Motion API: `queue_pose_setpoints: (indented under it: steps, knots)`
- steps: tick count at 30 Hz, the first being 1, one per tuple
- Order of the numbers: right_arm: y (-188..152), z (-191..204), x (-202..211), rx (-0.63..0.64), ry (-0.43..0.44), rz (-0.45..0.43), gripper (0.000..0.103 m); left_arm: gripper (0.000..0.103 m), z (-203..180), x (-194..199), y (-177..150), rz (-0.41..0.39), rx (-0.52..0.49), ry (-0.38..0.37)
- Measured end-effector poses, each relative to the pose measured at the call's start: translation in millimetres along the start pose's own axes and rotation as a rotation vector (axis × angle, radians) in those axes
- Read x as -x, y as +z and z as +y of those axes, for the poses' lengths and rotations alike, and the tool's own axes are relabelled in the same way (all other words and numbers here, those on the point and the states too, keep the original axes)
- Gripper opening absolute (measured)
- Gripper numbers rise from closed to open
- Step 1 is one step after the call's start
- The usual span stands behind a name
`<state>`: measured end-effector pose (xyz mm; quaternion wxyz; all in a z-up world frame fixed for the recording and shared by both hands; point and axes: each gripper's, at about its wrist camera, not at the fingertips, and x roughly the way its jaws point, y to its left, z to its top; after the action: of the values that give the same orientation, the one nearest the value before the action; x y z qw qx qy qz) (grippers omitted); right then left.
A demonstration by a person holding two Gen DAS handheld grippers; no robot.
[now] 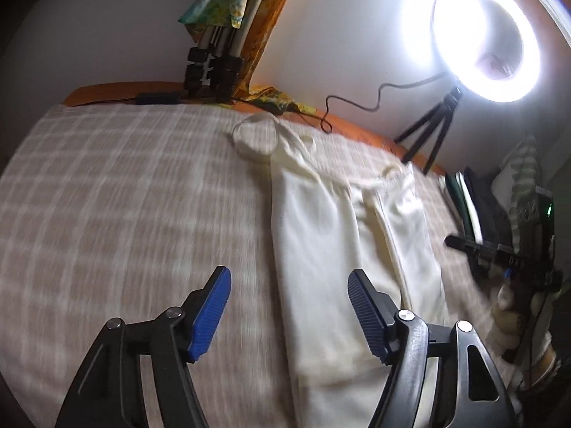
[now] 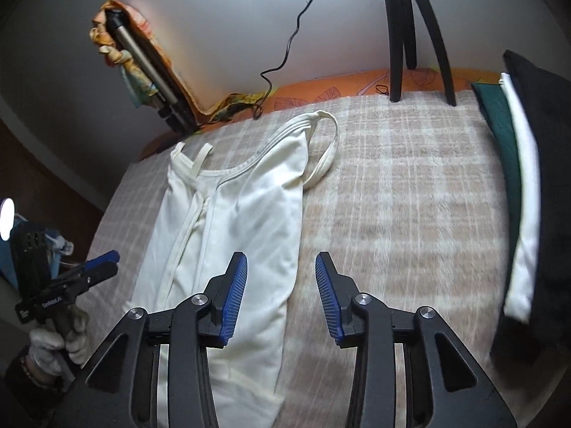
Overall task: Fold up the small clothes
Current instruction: 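Grasp the strap end of the tank top with both tools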
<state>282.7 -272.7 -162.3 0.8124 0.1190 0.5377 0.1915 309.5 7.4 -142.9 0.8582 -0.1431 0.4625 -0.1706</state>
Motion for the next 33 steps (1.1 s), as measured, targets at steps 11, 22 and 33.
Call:
queue_pose_setpoints:
  steps: [11,22,33]
  knots:
    - [25.1,-20.1,-40.8,-0.043,0.127,0.023,0.038,0.040,29.7,-64.9,49.1,0.032,0.133,-0.178]
    - [33.0,-24.5,-48.2,-0.030,0.051,0.047,0.001,0.005,32.7,-74.7,50.3,0.010,0.130,-0.120]
    - [54.7,-42.0,-42.7,-0.099,0.175,-0.005,0.030,0.064,39.7,-78.4,72.9,-0.001,0.218,-0.245]
